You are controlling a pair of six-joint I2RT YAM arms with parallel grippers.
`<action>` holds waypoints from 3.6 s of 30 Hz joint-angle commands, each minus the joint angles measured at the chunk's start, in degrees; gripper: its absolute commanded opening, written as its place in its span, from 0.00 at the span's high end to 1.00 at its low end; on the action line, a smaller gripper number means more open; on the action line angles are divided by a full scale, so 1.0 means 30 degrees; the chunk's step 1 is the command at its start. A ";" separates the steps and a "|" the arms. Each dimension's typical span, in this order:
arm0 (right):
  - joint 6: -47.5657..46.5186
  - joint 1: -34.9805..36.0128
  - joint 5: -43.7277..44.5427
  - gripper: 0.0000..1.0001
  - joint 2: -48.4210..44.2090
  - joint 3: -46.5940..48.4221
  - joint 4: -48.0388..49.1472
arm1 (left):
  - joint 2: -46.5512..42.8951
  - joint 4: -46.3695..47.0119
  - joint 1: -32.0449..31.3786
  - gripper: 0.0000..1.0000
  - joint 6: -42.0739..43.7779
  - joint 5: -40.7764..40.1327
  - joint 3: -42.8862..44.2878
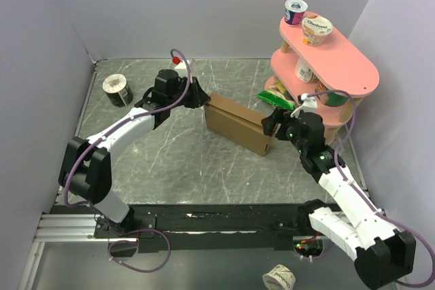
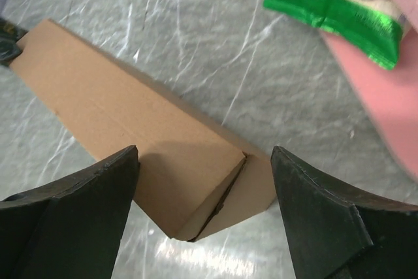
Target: Fold the paper box
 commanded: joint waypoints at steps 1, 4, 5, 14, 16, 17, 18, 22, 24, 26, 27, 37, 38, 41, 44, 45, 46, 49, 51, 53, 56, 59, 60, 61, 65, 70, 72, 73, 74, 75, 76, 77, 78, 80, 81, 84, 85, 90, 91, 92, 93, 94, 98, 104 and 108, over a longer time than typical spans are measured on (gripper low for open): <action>0.0738 -0.1218 -0.3106 0.12 -0.1065 0.0525 -0.2802 | 0.1497 -0.5457 -0.0504 0.88 0.1481 -0.1217 -0.0639; 0.1207 -0.1893 -0.3695 0.14 -0.1914 0.0496 -0.3180 | 0.1556 -0.5487 -0.0504 0.88 0.1540 -0.1159 -0.0581; 0.1296 -0.2242 -0.3695 0.14 -0.2149 0.0467 -0.3270 | 0.1527 -0.5487 -0.0504 0.88 0.1540 -0.1130 -0.0581; 0.2235 -0.2920 -0.4017 0.20 -0.4231 -0.0469 -0.3536 | 0.1556 -0.5457 -0.0534 0.88 0.1598 -0.1071 -0.0492; 0.2264 -0.3007 -0.4017 0.20 -0.4202 -0.0704 -0.3272 | 0.1556 -0.5487 -0.0534 0.88 0.1628 -0.1071 -0.0435; 0.2322 -0.3037 -0.4017 0.21 -0.4086 -0.0822 -0.3184 | 0.1556 -0.5516 -0.0534 0.88 0.1657 -0.1100 -0.0463; 0.2352 -0.3095 -0.4046 0.21 -0.4056 -0.1026 -0.2864 | 0.1556 -0.5516 -0.0534 0.89 0.1657 -0.1100 -0.0463; 0.2381 -0.3300 -0.4339 0.24 -0.3617 -0.1320 -0.2187 | 0.1468 -0.5399 -0.0563 0.89 0.1569 -0.1071 -0.0610; 0.2352 -0.3271 -0.4486 0.27 -0.3353 -0.1496 -0.2099 | 0.1497 -0.5399 -0.0563 0.89 0.1540 -0.1042 -0.0639; 0.2293 -0.3271 -0.4544 0.31 -0.3264 -0.1787 -0.2099 | 0.1497 -0.5428 -0.0621 0.89 0.1511 -0.1042 -0.0552; 0.2322 -0.3271 -0.4632 0.32 -0.3351 -0.1906 -0.2099 | 0.1497 -0.5457 -0.0622 0.89 0.1540 -0.1071 -0.0551; 0.2410 -0.3271 -0.6332 0.31 -0.4697 -0.0209 -0.2830 | 0.1673 -0.5662 -0.0680 0.89 0.1628 -0.1158 -0.0287; 0.2468 -0.3300 -0.6274 0.31 -0.4787 0.0025 -0.2947 | 0.1644 -0.5633 -0.0680 0.89 0.1628 -0.1159 -0.0288; 0.2790 -0.3359 -0.6098 0.31 -0.4876 0.0232 -0.2803 | 0.1644 -0.5662 -0.0680 0.89 0.1628 -0.1100 -0.0346; 0.3054 -0.3710 -0.6126 0.31 -0.4291 0.0116 -0.2220 | 0.1586 -0.5633 -0.0680 0.89 0.1628 -0.1100 -0.0376; 0.3200 -0.3856 -0.6243 0.32 -0.4058 0.0057 -0.1955 | 0.1585 -0.5633 -0.0680 0.89 0.1628 -0.1100 -0.0376; 0.3346 -0.3944 -0.6389 0.34 -0.3707 -0.0176 -0.1633 | 0.1498 -0.5604 -0.0680 0.89 0.1599 -0.1071 -0.0405; 0.3845 -0.4237 -0.6594 0.38 -0.3150 -0.0732 -0.0373 | 0.1468 -0.5545 -0.0709 0.89 0.1511 -0.1012 -0.0463; 0.3934 -0.4238 -0.6537 0.42 -0.2943 -0.0939 0.0067 | 0.1439 -0.5487 -0.0709 0.89 0.1511 -0.1012 -0.0492; 0.3876 -0.4239 -0.6653 0.46 -0.2708 -0.1173 0.0011 | 0.1468 -0.5487 -0.0709 0.89 0.1481 -0.0983 -0.0434; 0.3875 -0.4238 -0.6508 0.55 -0.2882 -0.1817 -0.0340 | 0.1468 -0.5487 -0.0739 0.89 0.1481 -0.0983 -0.0347; 0.4137 -0.4238 -0.6390 0.62 -0.3351 -0.2783 -0.0195 | 0.1497 -0.5545 -0.0739 0.89 0.1511 -0.1042 -0.0317; 0.4226 -0.4238 -0.6390 0.67 -0.3410 -0.3047 -0.0195 | 0.1497 -0.5545 -0.0739 0.89 0.1511 -0.1013 -0.0288; 0.4314 -0.4238 -0.6303 0.70 -0.3411 -0.3455 -0.0195 | 0.1527 -0.5603 -0.0739 0.89 0.1569 -0.1041 -0.0288; 0.4287 -0.4239 -0.5893 0.76 -0.3527 -0.4249 -0.0427 | 0.1497 -0.5866 -0.0739 0.89 0.1715 -0.1275 -0.0317; 0.3642 -0.4239 -0.5045 0.79 -0.3967 -0.4425 -0.1366 | 0.1439 -0.5985 -0.0739 0.89 0.1833 -0.1423 -0.0259; 0.3378 -0.4238 -0.4926 0.80 -0.3910 -0.4485 -0.1599 | 0.1497 -0.6043 -0.0739 0.89 0.1862 -0.1393 -0.0200; 0.3261 -0.4238 -0.4867 0.80 -0.3851 -0.4485 -0.1659 | 0.1556 -0.6043 -0.0739 0.89 0.1949 -0.1364 -0.0171; 0.3115 -0.4267 -0.4838 0.80 -0.3792 -0.4485 -0.1746 | 0.1556 -0.6072 -0.0739 0.89 0.2037 -0.1364 -0.0142; 0.3027 -0.4239 -0.4809 0.82 -0.3618 -0.4456 -0.1921 | 0.1498 -0.6072 -0.0768 0.89 0.2125 -0.1393 -0.0112; 0.2823 -0.4238 -0.4721 0.82 -0.3587 -0.4427 -0.2068 | 0.1468 -0.6072 -0.0768 0.89 0.2300 -0.1364 -0.0112; 0.2734 -0.4238 -0.4575 0.83 -0.3557 -0.4426 -0.2186 | 0.1439 -0.6072 -0.0768 0.89 0.2418 -0.1393 -0.0054; 0.2617 -0.4238 -0.4458 0.84 -0.3499 -0.4339 -0.2535 | 0.1410 -0.6101 -0.0768 0.88 0.2622 -0.1509 0.0063; 0.2265 -0.4238 -0.4107 0.87 -0.3469 -0.4193 -0.2946 | 0.1409 -0.6306 -0.0768 0.87 0.2799 -0.1540 0.0239; 0.2148 -0.4238 -0.4018 0.88 -0.3469 -0.4018 -0.3209 | 0.1410 -0.6394 -0.0768 0.87 0.3061 -0.1482 0.0385; 0.1708 -0.4238 -0.3492 0.89 -0.3324 -0.3637 -0.4089 | 0.1526 -0.6716 -0.0856 0.87 0.3588 -0.1423 0.0649; 0.1475 -0.4238 -0.3374 0.90 -0.3236 -0.3519 -0.4526 | 0.1585 -0.6775 -0.0914 0.85 0.3736 -0.1596 0.0708; 0.1005 -0.4239 -0.2788 0.92 -0.2533 -0.2992 -0.5174 | 0.1410 -0.6805 -0.1061 0.80 0.4497 -0.1950 0.0737; 0.0859 -0.4180 -0.2642 0.92 -0.2387 -0.2904 -0.5262 | 0.1439 -0.6834 -0.1090 0.79 0.4586 -0.1950 0.0825; 0.0742 -0.4209 -0.2524 0.93 -0.2153 -0.2816 -0.5466 | 0.1439 -0.6950 -0.1090 0.78 0.4674 -0.1950 0.1029; 0.0683 -0.4209 -0.2436 0.93 -0.2035 -0.2728 -0.5584 | 0.1526 -0.7067 -0.1090 0.77 0.4791 -0.2008 0.1176; 0.0508 -0.4180 -0.2290 0.93 -0.1947 -0.2669 -0.5701 | 0.1585 -0.7185 -0.1090 0.77 0.4879 -0.2008 0.1293; 0.0243 -0.4033 -0.1851 0.94 -0.1595 -0.2522 -0.6346 | 0.1703 -0.7478 -0.1090 0.78 0.5289 -0.2009 0.1441; 0.0125 -0.3449 -0.1439 0.97 -0.0630 -0.2141 -0.7254 | 0.1673 -0.7947 -0.1324 0.76 0.5728 -0.2564 0.1411; 0.0154 -0.3154 -0.0445 0.98 0.0133 -0.1791 -0.7927 | 0.2023 -0.8444 -0.1646 0.75 0.6050 -0.3266 0.1704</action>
